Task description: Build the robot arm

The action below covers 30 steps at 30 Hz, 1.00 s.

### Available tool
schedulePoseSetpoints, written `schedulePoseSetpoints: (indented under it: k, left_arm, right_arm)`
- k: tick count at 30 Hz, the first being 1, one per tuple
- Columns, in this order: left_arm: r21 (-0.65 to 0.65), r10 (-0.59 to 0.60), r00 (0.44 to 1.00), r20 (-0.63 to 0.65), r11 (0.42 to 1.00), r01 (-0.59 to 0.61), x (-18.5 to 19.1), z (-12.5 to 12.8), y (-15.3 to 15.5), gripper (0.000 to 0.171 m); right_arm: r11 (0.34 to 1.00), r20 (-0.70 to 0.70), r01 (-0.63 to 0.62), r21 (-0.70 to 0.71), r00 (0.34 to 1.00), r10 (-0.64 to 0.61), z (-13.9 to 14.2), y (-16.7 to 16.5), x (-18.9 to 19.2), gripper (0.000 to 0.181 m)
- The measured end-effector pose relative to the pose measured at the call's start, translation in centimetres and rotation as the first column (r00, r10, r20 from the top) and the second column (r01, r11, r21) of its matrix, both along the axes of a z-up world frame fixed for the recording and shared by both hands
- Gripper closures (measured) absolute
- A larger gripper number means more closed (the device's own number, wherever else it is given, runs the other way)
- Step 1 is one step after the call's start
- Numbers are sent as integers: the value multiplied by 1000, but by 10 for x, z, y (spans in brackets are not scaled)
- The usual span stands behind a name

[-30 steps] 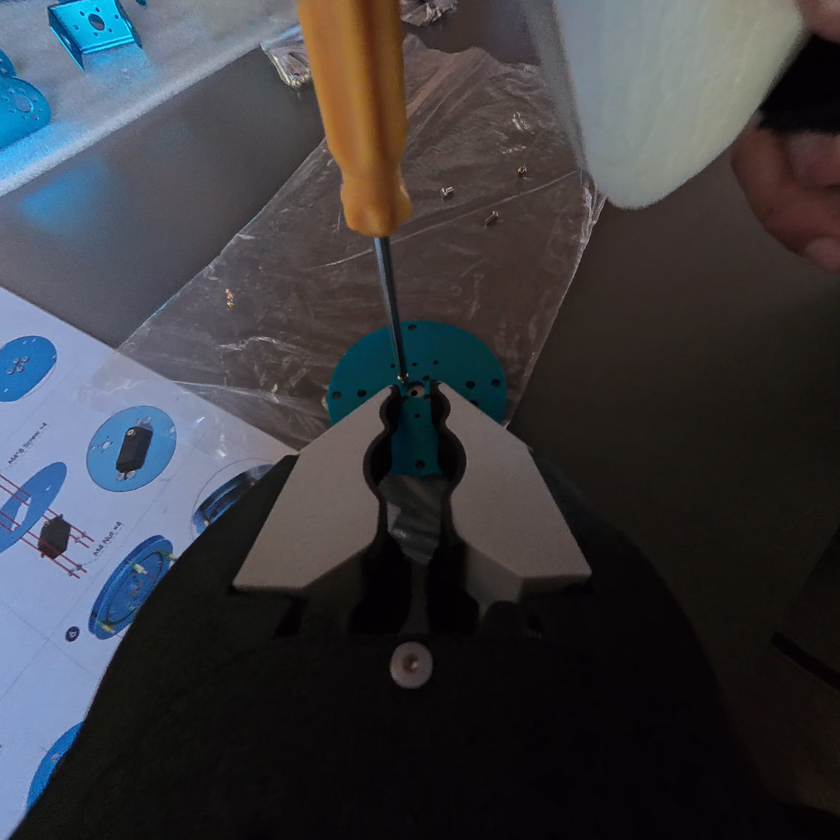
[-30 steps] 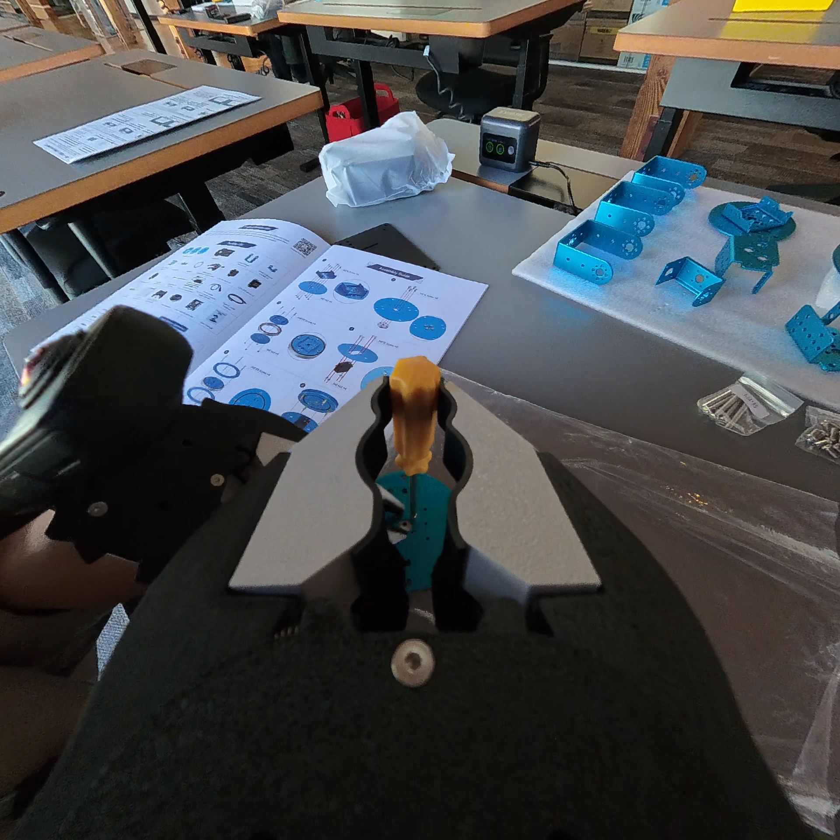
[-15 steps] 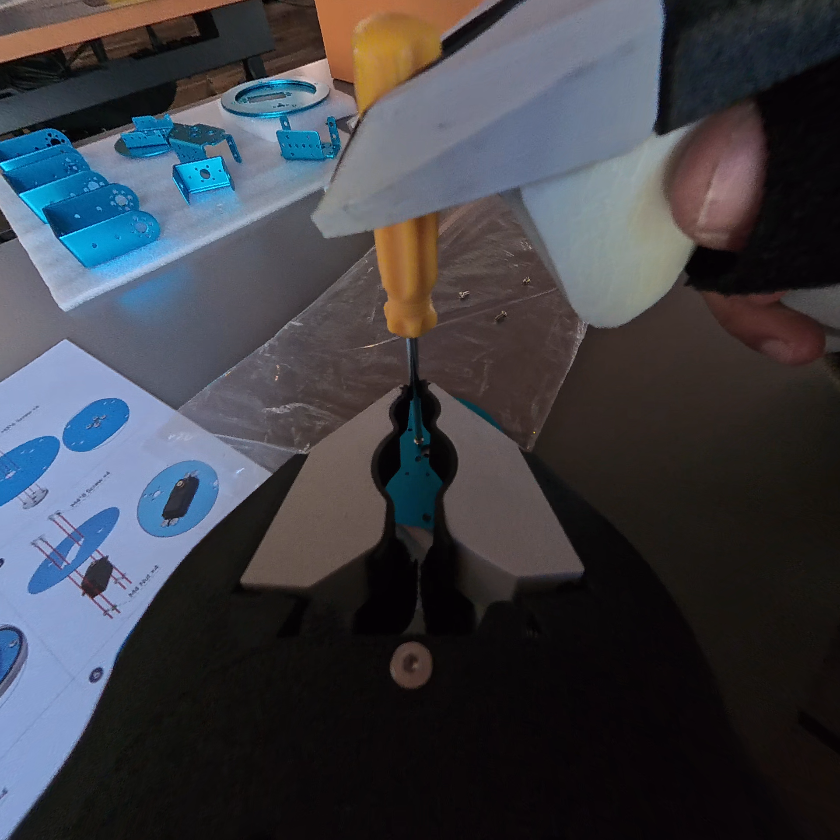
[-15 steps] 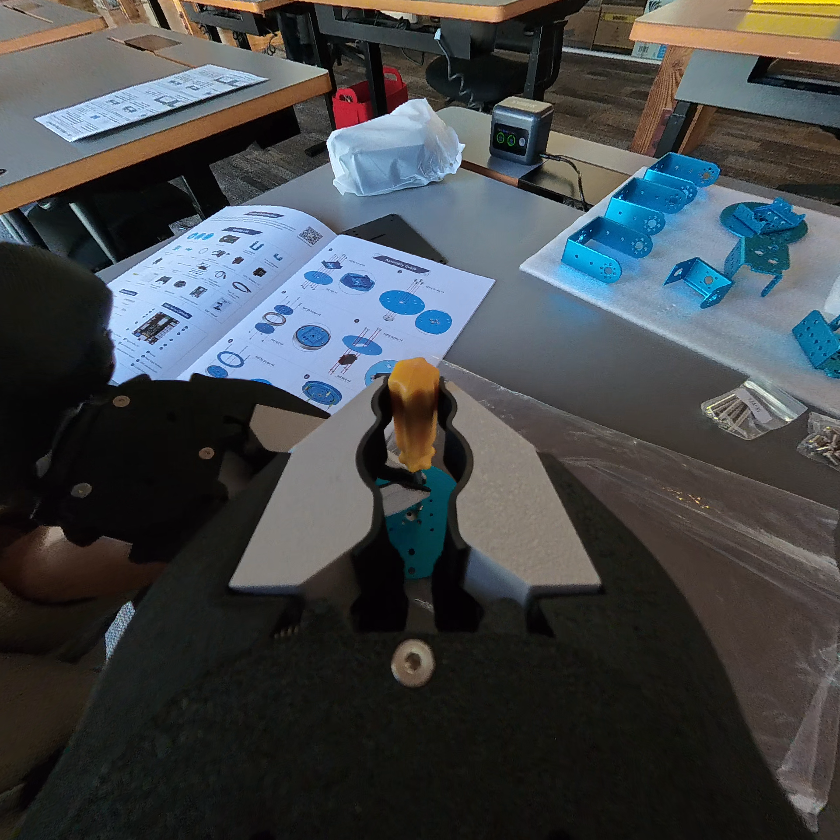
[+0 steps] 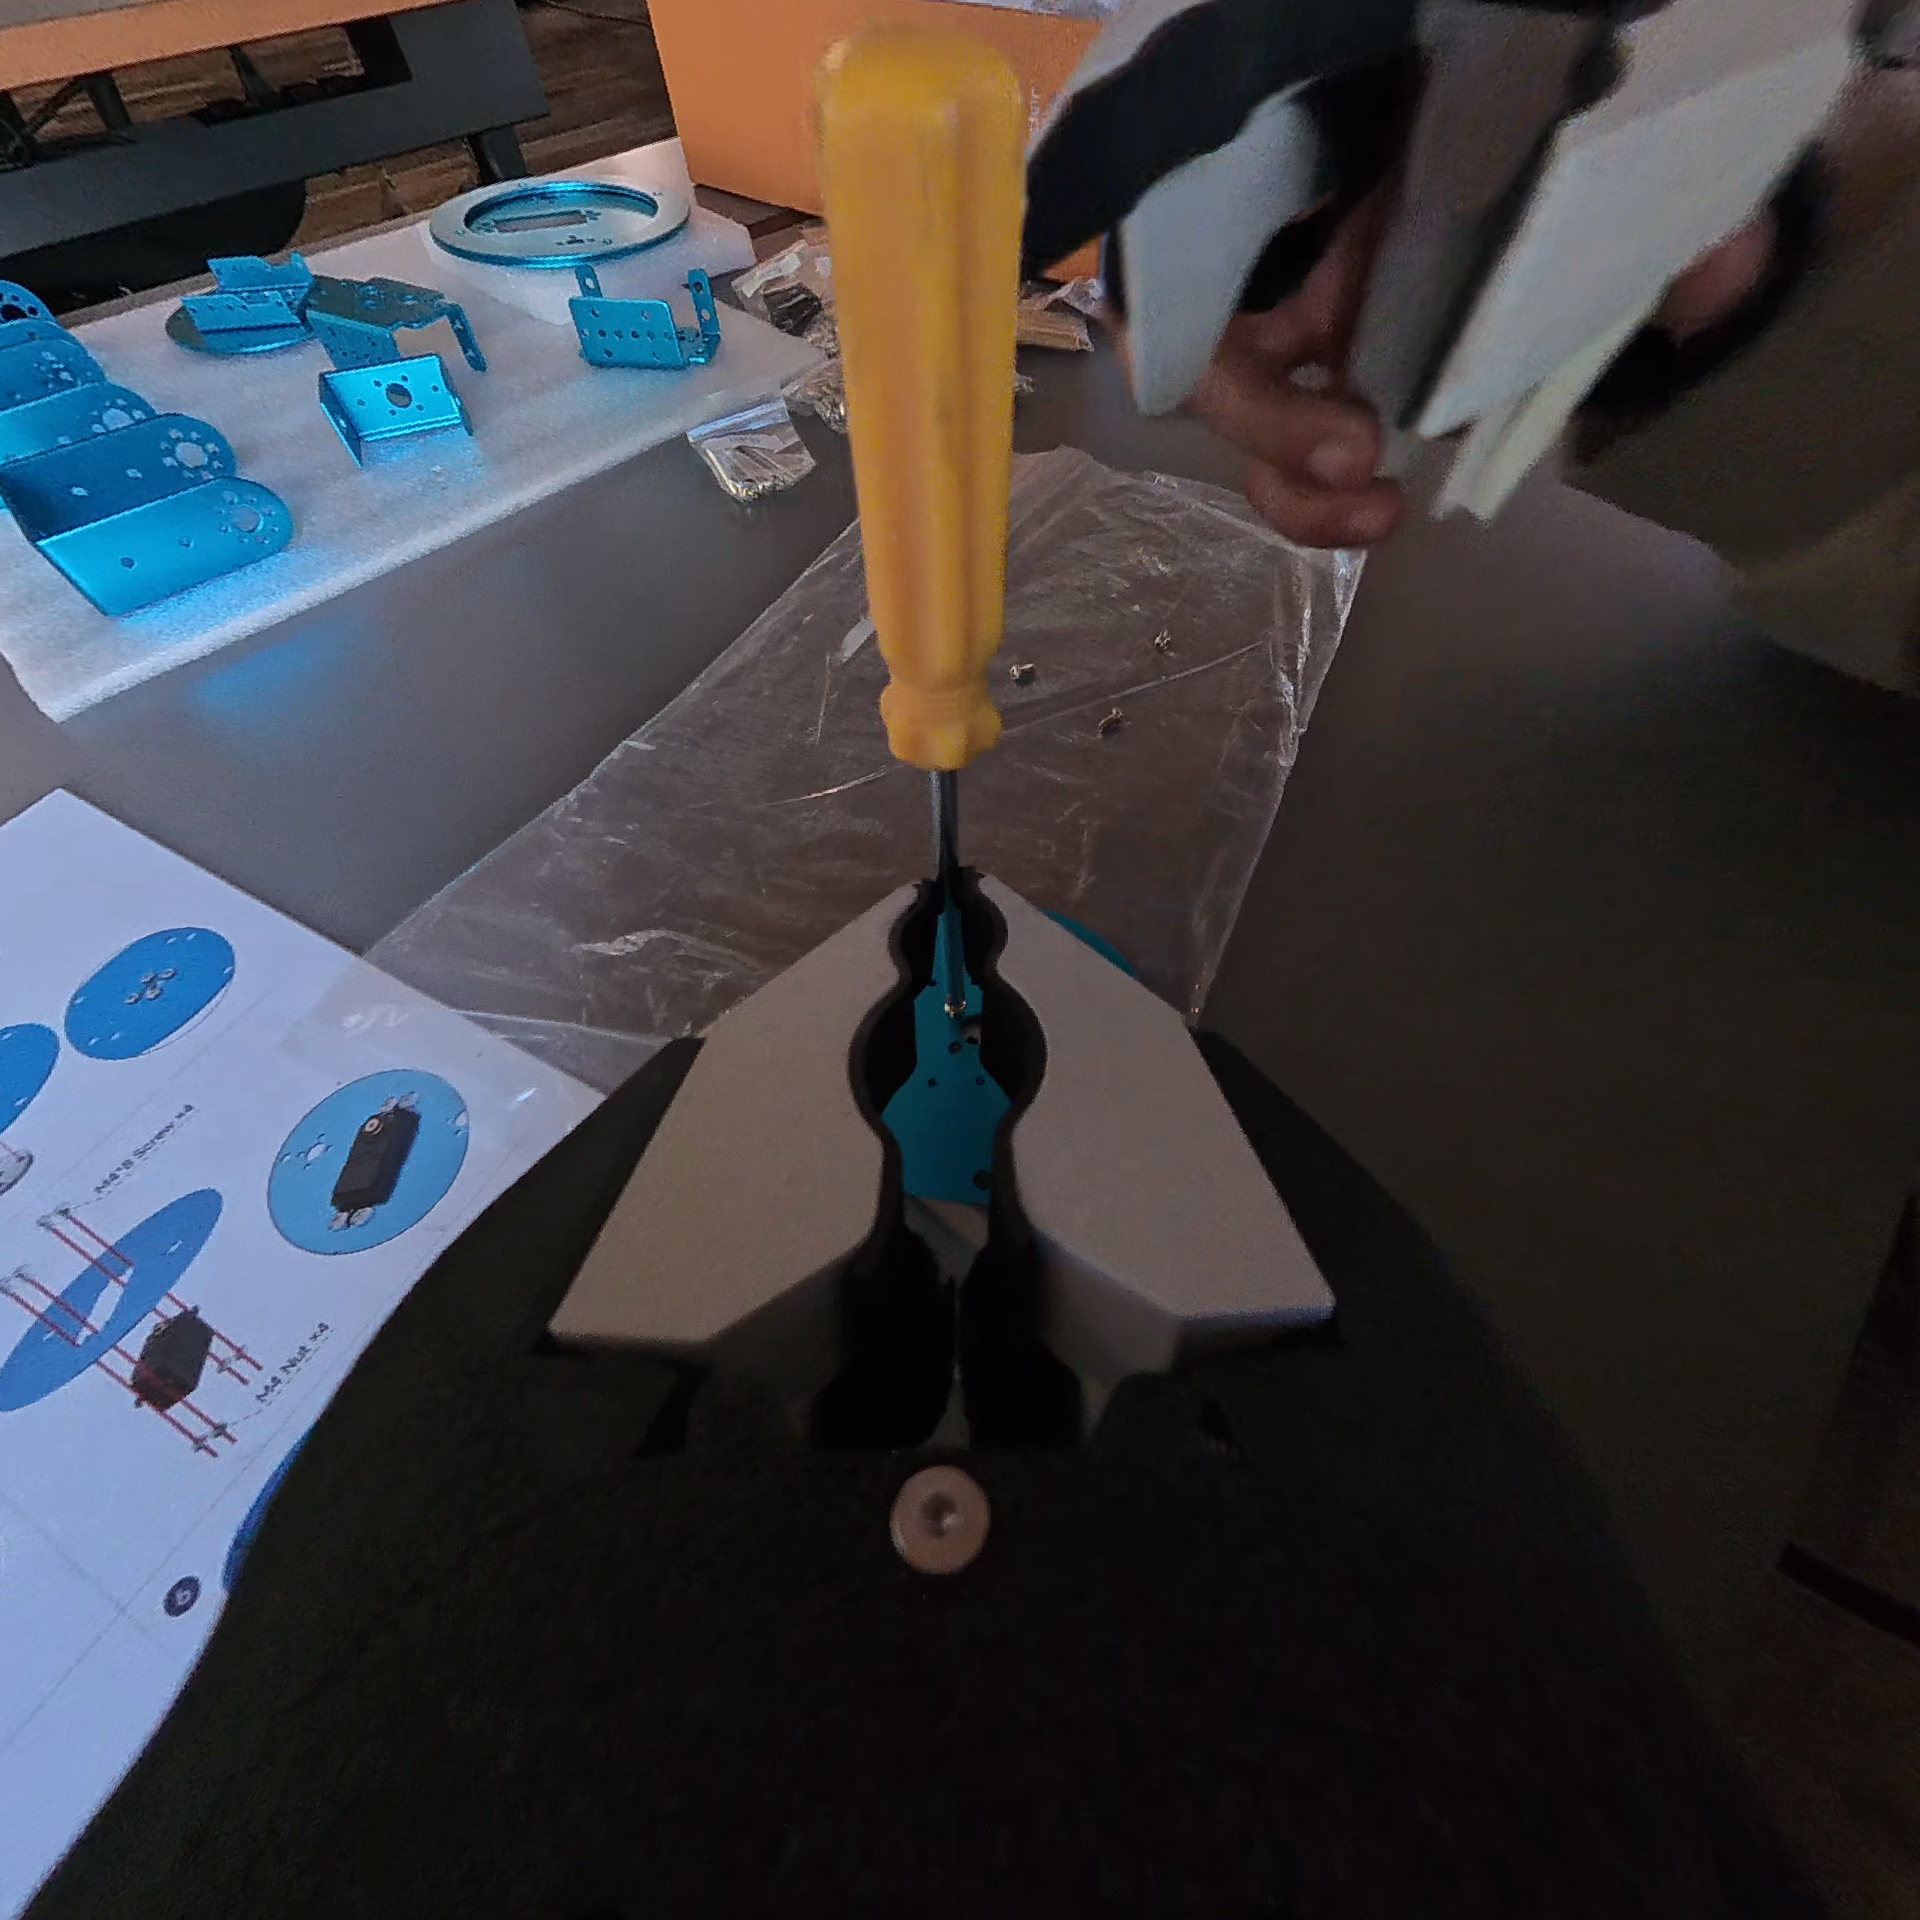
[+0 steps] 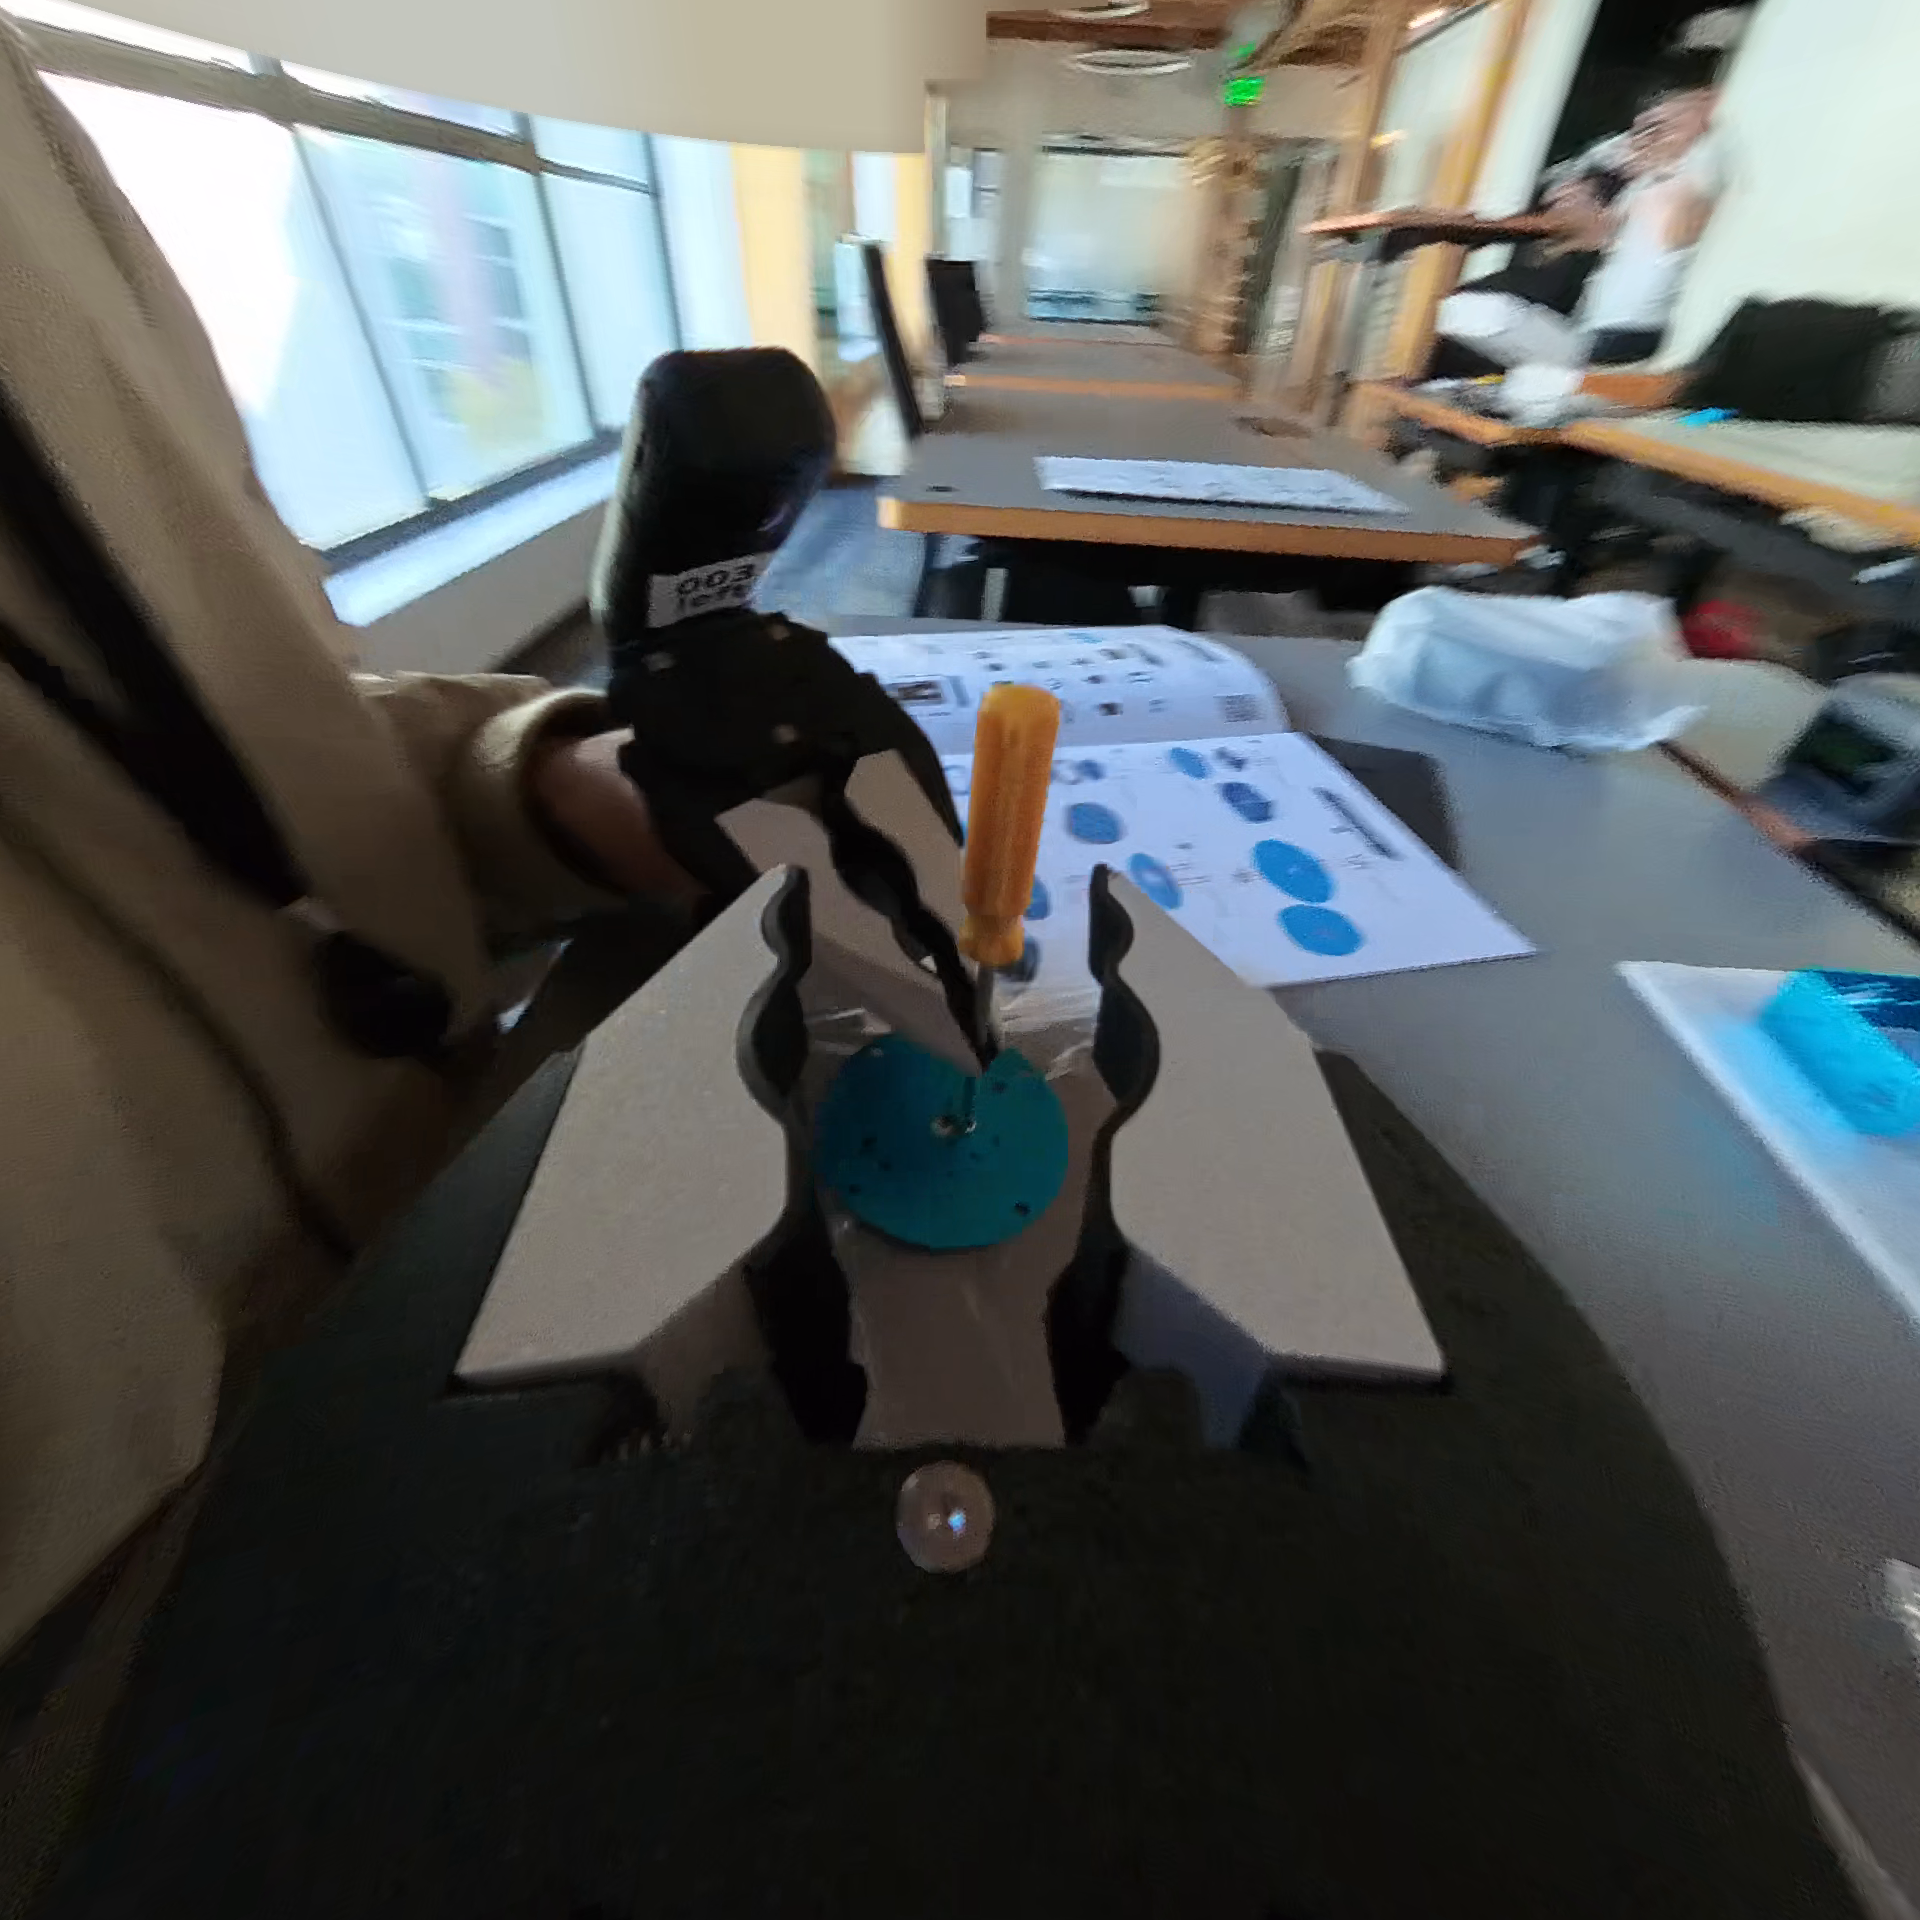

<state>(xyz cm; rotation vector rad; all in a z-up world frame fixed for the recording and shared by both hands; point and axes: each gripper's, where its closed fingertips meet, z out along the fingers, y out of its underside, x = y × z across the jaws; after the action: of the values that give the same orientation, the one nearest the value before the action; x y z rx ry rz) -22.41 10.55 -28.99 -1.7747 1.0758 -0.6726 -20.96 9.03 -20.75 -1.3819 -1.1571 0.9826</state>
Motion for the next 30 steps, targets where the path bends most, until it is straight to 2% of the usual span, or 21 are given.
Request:
schedulePoseSetpoints:
  k: [4,6,9,13,15,19,22,24,30]
  left_arm:
    - [3,-17,1000,-1,1000,17,0,0,-1,167]
    - [13,-26,1000,-7,1000,26,1,0,-2,167]
    - [40,-35,999,-21,999,36,1,0,-3,167]
    - [35,-37,999,-19,999,37,1,0,-3,167]
    - [25,-36,999,-15,999,37,1,0,-3,167]
    - [20,-42,999,-13,999,42,2,0,-3,167]
    - [-19,-40,999,-5,999,40,0,-1,-6,167]
    - [-50,-42,998,-50,998,39,-7,-7,-11,156]
    - [-87,-118,981,-154,991,106,-18,-26,-27,164]
  right_arm:
    - [963,-47,-260,-70,965,257,-5,21,9,138]
    - [892,-77,-440,-104,897,434,-4,20,2,147]
    - [768,-115,-623,-144,782,613,1,14,-12,146]
    - [653,-61,-733,-188,673,737,-8,6,-23,148]
    - [611,-63,-767,-197,632,773,-7,1,-25,151]
    - [588,-67,-792,-168,604,794,-4,3,-27,165]
    - [611,-67,-778,-146,624,778,-4,3,-29,165]
    - [627,-61,-767,-138,638,768,-4,0,-30,165]
    - [645,-27,-753,-129,653,757,-4,-10,-32,165]
